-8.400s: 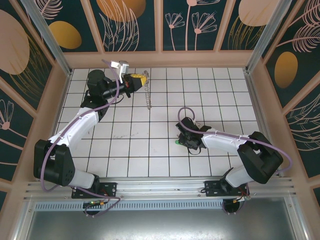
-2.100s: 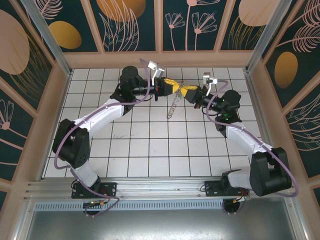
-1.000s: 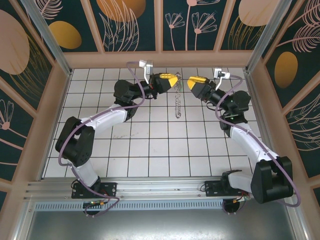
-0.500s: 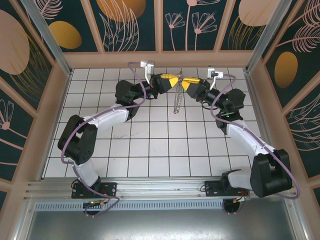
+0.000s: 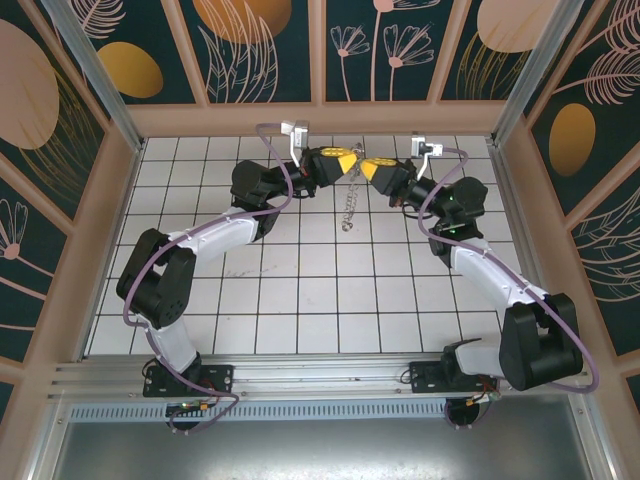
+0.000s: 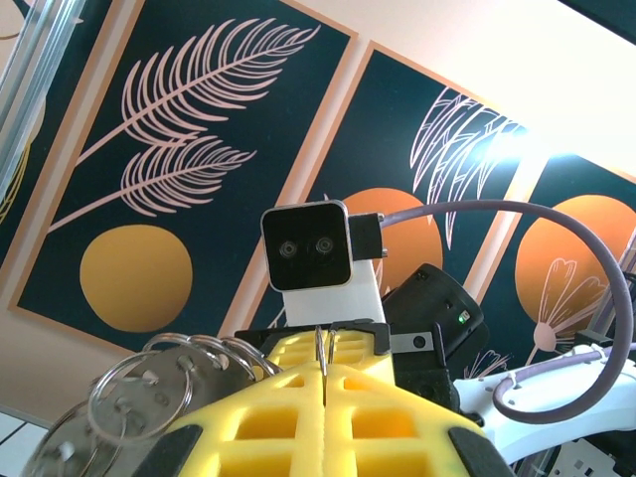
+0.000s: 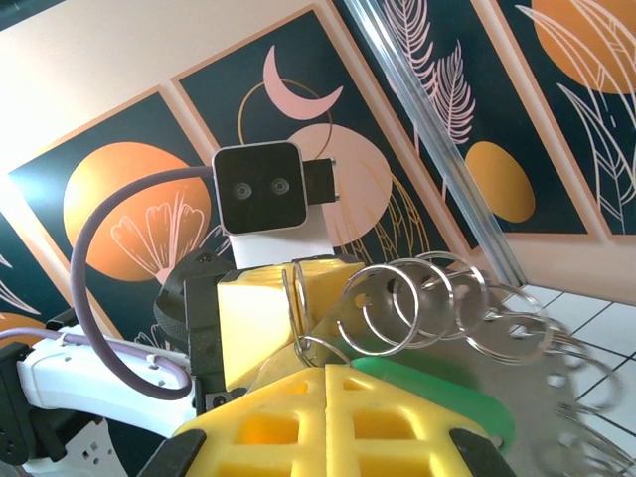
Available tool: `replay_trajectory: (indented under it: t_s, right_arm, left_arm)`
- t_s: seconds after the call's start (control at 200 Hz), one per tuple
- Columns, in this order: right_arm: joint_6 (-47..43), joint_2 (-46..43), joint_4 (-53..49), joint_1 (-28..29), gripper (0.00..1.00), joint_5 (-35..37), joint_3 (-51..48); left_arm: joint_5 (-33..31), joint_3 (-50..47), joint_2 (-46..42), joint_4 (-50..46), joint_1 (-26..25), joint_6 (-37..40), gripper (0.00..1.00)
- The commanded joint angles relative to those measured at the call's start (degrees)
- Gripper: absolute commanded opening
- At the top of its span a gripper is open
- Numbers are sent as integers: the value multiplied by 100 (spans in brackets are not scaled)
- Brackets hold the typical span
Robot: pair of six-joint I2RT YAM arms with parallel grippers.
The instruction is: Put the keys on the keyring
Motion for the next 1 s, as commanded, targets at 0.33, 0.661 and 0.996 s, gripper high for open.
replay_trajectory:
  t_s: [0.33,0.661,0.996]
  right_arm:
    - [-664,-213,-657,240,0,-193,-31]
    - [-811,-750,-1013,-325,21,-181,-39]
    - [-905,-682,-951,-505,34,-348,294]
  left_arm:
    - [-50,244,35,369,-5,-37,0]
    - [2,253,45,395,-6,-69,0]
    - [50,244,36,398,-11,-95,0]
